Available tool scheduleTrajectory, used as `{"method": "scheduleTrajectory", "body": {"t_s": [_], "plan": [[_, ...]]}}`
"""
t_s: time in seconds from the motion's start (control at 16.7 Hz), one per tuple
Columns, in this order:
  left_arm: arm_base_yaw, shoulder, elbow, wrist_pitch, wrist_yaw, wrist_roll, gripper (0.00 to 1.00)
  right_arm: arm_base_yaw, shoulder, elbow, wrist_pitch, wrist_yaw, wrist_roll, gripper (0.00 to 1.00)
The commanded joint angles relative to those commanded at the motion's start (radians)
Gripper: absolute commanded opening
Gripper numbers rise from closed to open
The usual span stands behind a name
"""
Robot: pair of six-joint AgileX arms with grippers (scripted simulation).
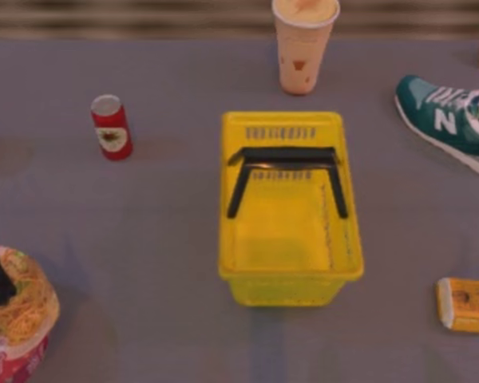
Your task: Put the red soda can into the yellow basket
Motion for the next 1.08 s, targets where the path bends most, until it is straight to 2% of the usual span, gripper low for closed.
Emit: {"method": "scheduleTrajectory", "body": {"t_s": [0.24, 0.48, 0.78, 1.08], "plan": [[-0.007, 0.026, 0.023, -0.015, 0.007, 0.009, 1.0, 0.0, 0.0, 0.0, 0.0, 0.0, 0.0, 1.0], [-0.038, 0.187, 0.175, -0.107, 0.036, 0.061, 1.0, 0.0, 0.0, 0.0, 0.0, 0.0, 0.0, 1.0], [-0.078, 0.547, 0.528, -0.307, 0.07, 0.163, 1.0, 0.0, 0.0, 0.0, 0.0, 0.0, 0.0, 1.0], [-0.109, 1.019, 0.997, -0.568, 0.09, 0.285, 1.0, 0.0, 0.0, 0.0, 0.0, 0.0, 0.0, 1.0]]}}
